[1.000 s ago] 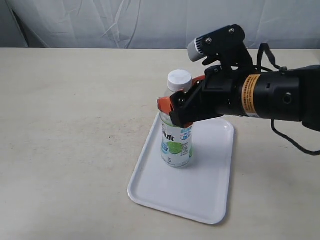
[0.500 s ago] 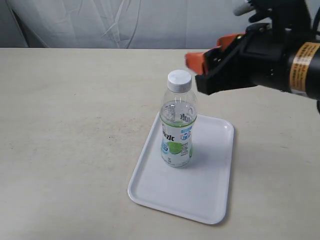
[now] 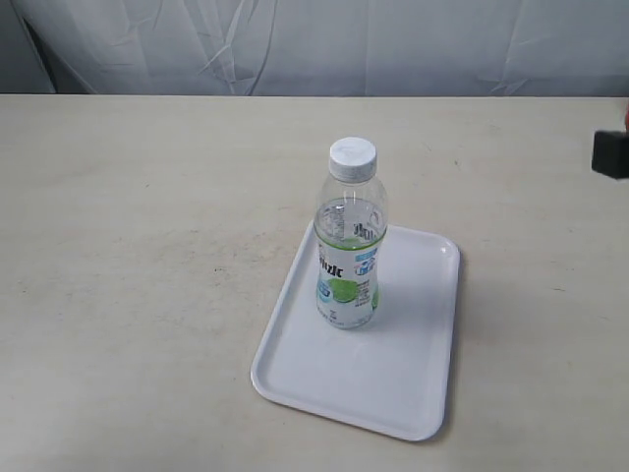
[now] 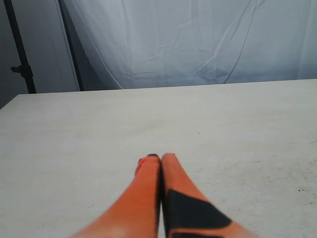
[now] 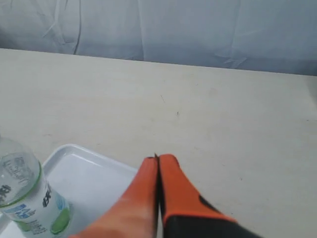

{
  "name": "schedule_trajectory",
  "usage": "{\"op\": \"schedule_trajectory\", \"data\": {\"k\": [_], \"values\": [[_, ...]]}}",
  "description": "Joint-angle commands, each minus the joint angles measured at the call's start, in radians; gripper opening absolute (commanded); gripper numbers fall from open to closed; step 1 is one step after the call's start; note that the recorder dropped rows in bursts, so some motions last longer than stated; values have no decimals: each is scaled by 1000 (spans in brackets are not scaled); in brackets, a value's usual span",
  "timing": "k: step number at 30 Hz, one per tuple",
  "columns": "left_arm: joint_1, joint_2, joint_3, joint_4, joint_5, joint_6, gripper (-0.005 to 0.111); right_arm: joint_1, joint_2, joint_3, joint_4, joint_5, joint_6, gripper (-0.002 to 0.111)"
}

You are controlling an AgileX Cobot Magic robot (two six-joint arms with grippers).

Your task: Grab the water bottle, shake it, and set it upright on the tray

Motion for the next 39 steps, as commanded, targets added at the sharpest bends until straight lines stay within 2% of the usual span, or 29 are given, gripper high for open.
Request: {"op": "schedule_trajectory", "data": {"k": [1,5,8,11,22,25,29,31,33,35,39], "values": [[-6,-4,4,1,-9,-6,0,0,-121,94,33,-37,-4,1],[-6,-4,4,1,-9,-6,0,0,-188,143,-10,8,122,1],[-6,-4,4,1,-9,-6,0,0,-197,145,104,186,142,1],[-6,-4,4,1,-9,-6,0,0,-197,145,161,276,142,1],[-6,-4,4,1,-9,-6,0,0,-197,145,178,286,141,1],[-6,-4,4,1,-9,-6,0,0,-197,145,74,285,129,1],[-6,-4,4,1,-9,-6,0,-41,-197,161,-31,56,89,1],[-6,-4,4,1,-9,-6,0,-99,-197,182,37,-93,-86,1],[-6,-4,4,1,-9,-6,0,-178,-197,217,204,-223,-343,1],[-6,-4,4,1,-9,-6,0,-244,-209,266,359,-320,-504,1],[-6,-4,4,1,-9,-6,0,-352,-281,381,440,-405,-502,1]]}}
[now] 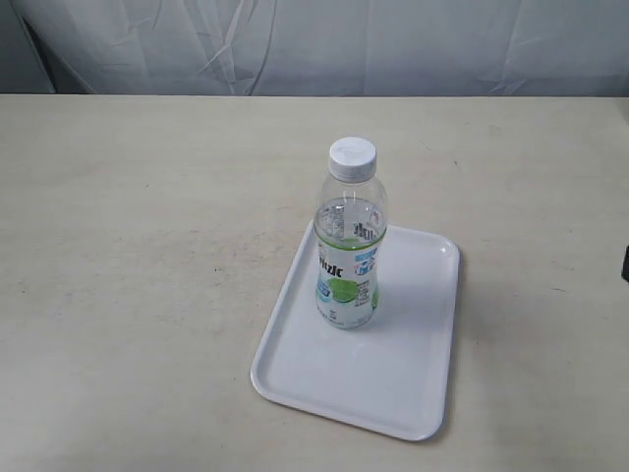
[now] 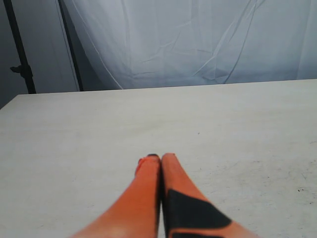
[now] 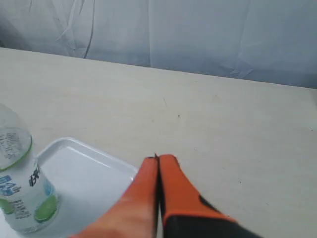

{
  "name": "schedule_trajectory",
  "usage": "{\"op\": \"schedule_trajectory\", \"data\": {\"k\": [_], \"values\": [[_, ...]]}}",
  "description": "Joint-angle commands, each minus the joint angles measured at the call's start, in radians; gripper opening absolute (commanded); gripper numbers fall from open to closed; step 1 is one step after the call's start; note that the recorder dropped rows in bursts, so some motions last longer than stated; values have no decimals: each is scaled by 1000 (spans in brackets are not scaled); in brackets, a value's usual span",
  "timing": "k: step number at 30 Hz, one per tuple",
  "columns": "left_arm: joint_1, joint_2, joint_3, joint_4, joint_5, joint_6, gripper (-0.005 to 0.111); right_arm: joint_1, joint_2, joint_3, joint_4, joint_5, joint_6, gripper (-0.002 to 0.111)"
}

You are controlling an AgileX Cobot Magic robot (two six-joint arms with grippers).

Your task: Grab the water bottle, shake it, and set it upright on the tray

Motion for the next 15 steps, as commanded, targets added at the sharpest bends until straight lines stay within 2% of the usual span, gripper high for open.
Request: {"op": "schedule_trajectory", "data": {"k": [1,7,15], "values": [[-6,-4,4,1,-9,-6,0,-107,-88,111,87,-95,-40,1],[-6,-4,4,1,-9,-6,0,-224,-264,224,87,-66,-38,1],[-6,-4,4,1,-9,-6,0,-373,-418,317,151,62,-38,1]]}}
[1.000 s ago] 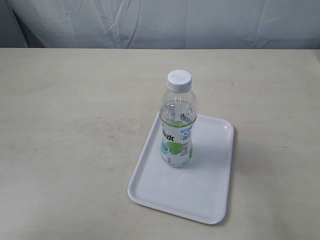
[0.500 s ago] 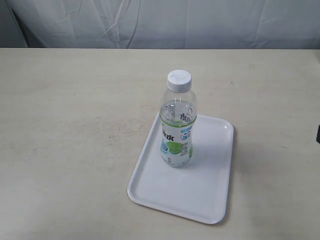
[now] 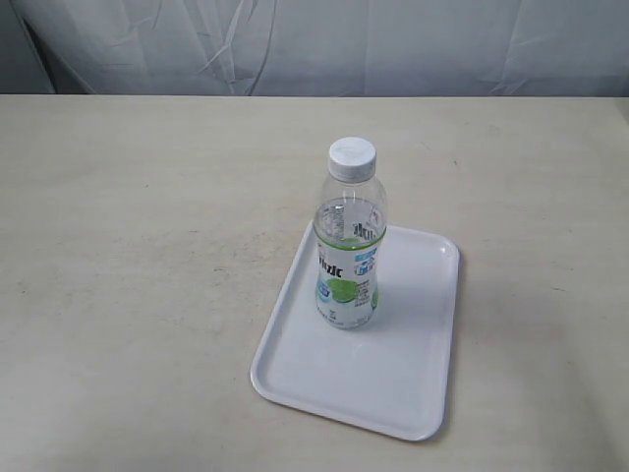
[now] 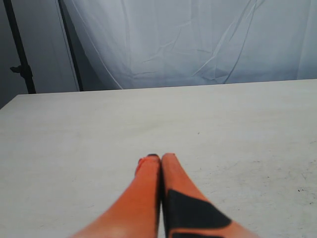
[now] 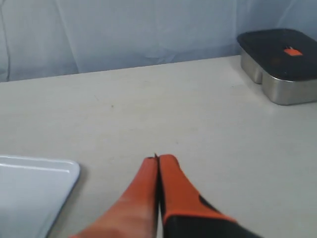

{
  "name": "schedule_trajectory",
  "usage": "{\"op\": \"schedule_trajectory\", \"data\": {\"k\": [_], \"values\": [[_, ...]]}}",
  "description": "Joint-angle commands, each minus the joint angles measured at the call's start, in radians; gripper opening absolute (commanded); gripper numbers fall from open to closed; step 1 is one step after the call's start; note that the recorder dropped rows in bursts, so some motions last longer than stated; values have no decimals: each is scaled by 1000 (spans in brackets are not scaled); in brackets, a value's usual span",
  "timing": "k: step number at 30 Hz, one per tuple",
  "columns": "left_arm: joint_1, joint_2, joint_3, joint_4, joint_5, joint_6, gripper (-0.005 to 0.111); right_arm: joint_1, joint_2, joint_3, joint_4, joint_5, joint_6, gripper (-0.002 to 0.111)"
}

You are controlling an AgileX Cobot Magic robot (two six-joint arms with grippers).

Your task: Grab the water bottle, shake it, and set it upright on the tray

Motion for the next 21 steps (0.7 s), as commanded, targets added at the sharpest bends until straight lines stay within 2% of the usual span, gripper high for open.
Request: {"op": "schedule_trajectory", "data": {"k": [1,10,21], "values": [[-6,-4,4,1,-9,-6,0,-77,-71,54,36,50,-7,1],[-6,-4,4,1,-9,-6,0,-151,-157,107,97,41,-42,1],[-6,-4,4,1,-9,-6,0,-153,-160,107,145,27,-158,1]]}}
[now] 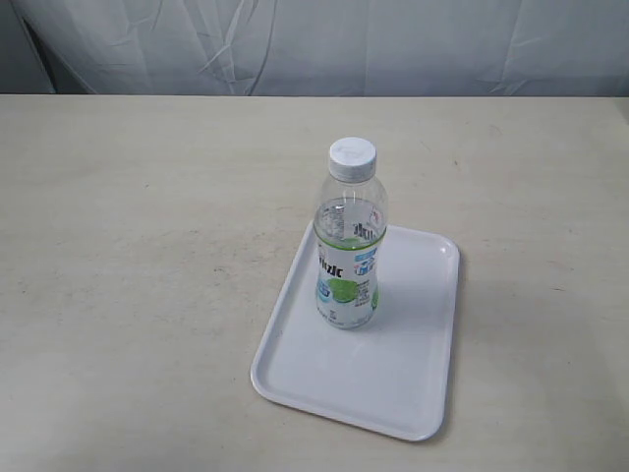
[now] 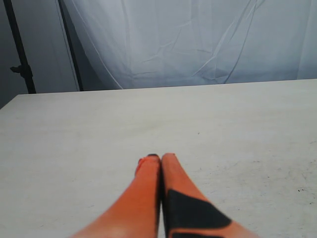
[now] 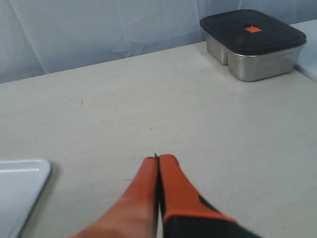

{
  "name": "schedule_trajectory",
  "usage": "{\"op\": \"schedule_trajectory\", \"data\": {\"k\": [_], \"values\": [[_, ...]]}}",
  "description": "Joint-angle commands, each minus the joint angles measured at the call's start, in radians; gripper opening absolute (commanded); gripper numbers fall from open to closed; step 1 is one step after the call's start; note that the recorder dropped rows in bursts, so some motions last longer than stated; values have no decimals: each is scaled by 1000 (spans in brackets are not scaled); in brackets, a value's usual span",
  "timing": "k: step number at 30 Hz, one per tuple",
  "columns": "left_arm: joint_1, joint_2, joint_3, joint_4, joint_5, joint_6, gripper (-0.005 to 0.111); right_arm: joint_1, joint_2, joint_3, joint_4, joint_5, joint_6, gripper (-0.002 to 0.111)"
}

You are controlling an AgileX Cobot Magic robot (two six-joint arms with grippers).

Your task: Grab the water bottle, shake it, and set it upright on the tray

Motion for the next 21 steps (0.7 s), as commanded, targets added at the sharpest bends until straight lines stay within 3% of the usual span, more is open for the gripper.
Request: {"op": "schedule_trajectory", "data": {"k": [1,21], "values": [[-6,-4,4,1,-9,-6,0,-5,-4,5,8,-17,-61,1],[-6,-4,4,1,-9,-6,0,-5,-4,5,41,-42,-78,1]]}}
